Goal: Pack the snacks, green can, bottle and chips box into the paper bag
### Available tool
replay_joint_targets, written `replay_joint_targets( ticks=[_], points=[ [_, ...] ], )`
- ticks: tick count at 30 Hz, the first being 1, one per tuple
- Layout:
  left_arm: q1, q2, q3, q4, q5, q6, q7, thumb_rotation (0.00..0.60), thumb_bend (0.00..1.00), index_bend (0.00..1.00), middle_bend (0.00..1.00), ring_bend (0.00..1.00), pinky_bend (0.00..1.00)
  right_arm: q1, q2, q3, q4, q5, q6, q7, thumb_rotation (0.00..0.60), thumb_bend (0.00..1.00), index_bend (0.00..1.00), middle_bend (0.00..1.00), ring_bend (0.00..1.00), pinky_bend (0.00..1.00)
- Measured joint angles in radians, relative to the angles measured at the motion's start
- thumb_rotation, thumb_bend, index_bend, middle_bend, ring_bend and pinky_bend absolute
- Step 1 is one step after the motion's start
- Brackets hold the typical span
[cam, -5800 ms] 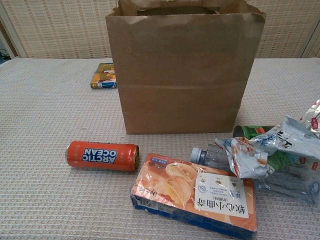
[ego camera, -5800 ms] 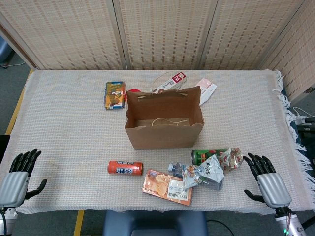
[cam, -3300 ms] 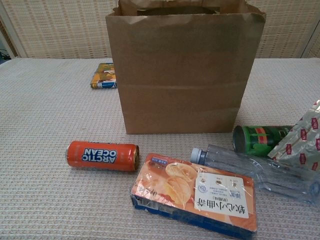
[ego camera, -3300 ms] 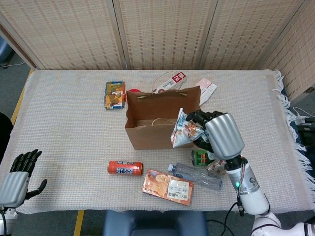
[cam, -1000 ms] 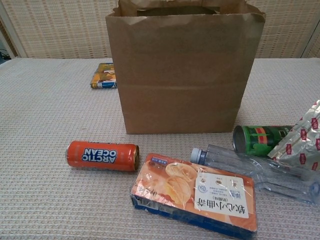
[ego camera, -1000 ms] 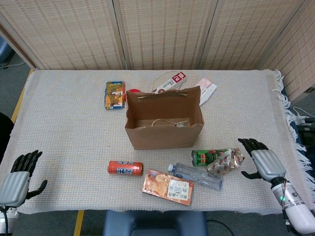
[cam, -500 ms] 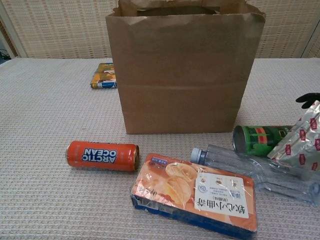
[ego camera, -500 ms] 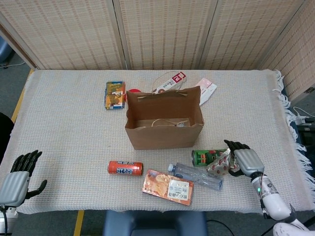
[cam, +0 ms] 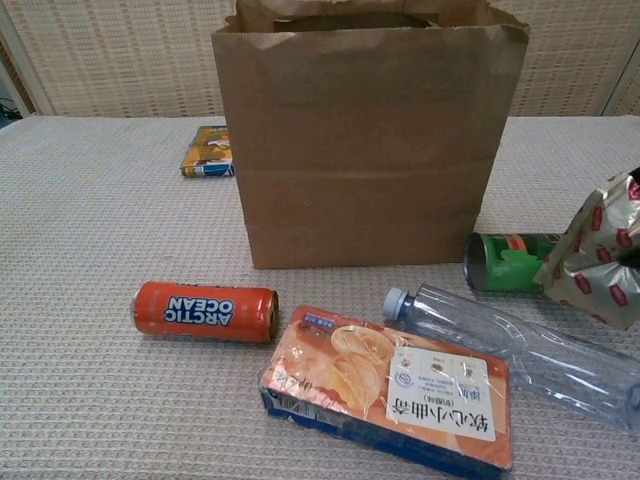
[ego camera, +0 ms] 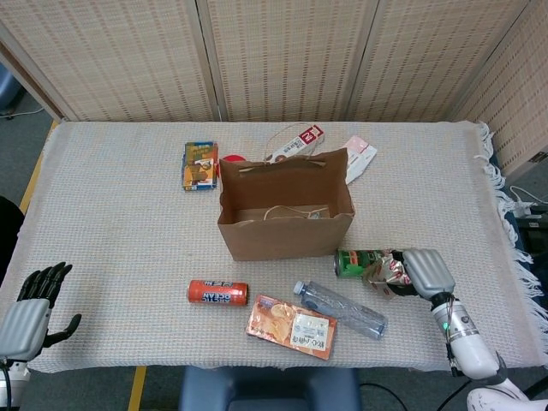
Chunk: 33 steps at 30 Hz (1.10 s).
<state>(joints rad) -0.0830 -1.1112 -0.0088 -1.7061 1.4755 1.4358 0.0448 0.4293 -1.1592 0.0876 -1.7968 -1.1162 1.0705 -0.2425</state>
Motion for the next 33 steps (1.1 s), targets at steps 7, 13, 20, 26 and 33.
replay_joint_targets(
  ticks=[7, 13, 20, 26, 33],
  points=[
    [-0.001, -0.002, -0.001, -0.003, -0.003, -0.002, 0.011, 0.6, 0.33, 0.0, 0.0, 0.0, 0.01, -0.015, 0.098, 0.094, -0.091, -0.023, 0.053, 0.169, 0.6, 0.44, 0.72, 0.61, 0.67, 0.8],
    [-0.002, -0.006, -0.001, -0.004, -0.004, -0.003, 0.018, 0.6, 0.33, 0.0, 0.0, 0.0, 0.01, -0.006, 0.163, 0.2, -0.223, -0.05, 0.114, 0.25, 0.6, 0.44, 0.72, 0.61, 0.67, 0.8],
    [-0.002, -0.005, -0.003, -0.003, -0.008, -0.005, 0.014, 0.6, 0.33, 0.0, 0.0, 0.0, 0.01, 0.066, 0.172, 0.36, -0.332, 0.007, 0.215, 0.19, 0.6, 0.44, 0.72, 0.61, 0.67, 0.79],
    [-0.006, 0.0, 0.0, -0.003, -0.007, -0.014, 0.006, 0.6, 0.33, 0.0, 0.0, 0.0, 0.01, 0.177, 0.128, 0.413, -0.334, 0.132, 0.238, 0.024, 0.6, 0.44, 0.71, 0.61, 0.67, 0.79],
    [-0.005, 0.01, 0.002, -0.012, -0.011, -0.021, -0.018, 0.6, 0.33, 0.0, 0.0, 0.0, 0.01, 0.342, -0.026, 0.41, -0.207, 0.276, 0.23, -0.153, 0.6, 0.44, 0.71, 0.61, 0.66, 0.78]
  ],
)
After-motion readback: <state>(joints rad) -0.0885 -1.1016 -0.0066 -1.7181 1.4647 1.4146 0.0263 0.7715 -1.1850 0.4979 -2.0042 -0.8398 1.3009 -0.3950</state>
